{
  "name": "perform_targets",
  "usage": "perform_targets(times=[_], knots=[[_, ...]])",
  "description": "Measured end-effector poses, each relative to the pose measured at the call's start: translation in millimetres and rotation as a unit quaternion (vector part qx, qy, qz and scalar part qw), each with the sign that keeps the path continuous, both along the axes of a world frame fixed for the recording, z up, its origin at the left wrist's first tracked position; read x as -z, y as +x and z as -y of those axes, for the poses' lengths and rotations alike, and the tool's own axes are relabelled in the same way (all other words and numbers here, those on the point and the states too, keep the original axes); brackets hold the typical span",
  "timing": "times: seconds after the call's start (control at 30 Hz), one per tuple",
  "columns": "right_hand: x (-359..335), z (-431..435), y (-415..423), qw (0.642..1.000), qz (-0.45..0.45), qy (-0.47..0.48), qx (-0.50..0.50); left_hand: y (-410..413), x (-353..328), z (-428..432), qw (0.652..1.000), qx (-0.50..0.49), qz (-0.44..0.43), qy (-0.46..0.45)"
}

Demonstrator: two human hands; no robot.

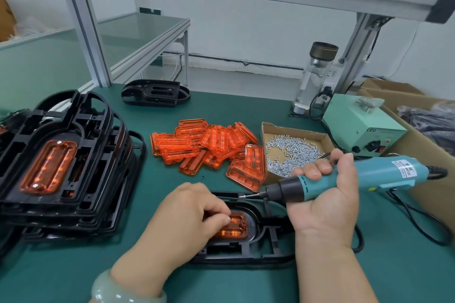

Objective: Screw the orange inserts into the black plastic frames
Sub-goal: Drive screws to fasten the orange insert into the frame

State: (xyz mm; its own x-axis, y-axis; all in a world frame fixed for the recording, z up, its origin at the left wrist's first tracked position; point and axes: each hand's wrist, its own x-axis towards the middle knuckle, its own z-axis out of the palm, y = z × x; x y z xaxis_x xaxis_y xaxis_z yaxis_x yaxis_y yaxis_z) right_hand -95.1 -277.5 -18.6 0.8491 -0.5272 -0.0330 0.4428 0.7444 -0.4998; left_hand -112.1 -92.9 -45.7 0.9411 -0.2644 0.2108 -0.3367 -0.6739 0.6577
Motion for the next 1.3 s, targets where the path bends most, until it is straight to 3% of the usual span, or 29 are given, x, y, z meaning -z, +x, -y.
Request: perform_targets(times=[0.2,0.57,1.3], knots=[[-6,3,-2,1.000,-0.015,-0.016,0.002,-1,-3,7,0.991,0.011,0.014,0.133],[-7,6,0,0.990,-0.054,-0.129,0.016,0,0,7,0.995,0.013,-0.028,0.094],[-9,-5,-2,0.961,-0.009,-0.275,-0.018,0,1,7,0.997,0.010,-0.028,0.069]])
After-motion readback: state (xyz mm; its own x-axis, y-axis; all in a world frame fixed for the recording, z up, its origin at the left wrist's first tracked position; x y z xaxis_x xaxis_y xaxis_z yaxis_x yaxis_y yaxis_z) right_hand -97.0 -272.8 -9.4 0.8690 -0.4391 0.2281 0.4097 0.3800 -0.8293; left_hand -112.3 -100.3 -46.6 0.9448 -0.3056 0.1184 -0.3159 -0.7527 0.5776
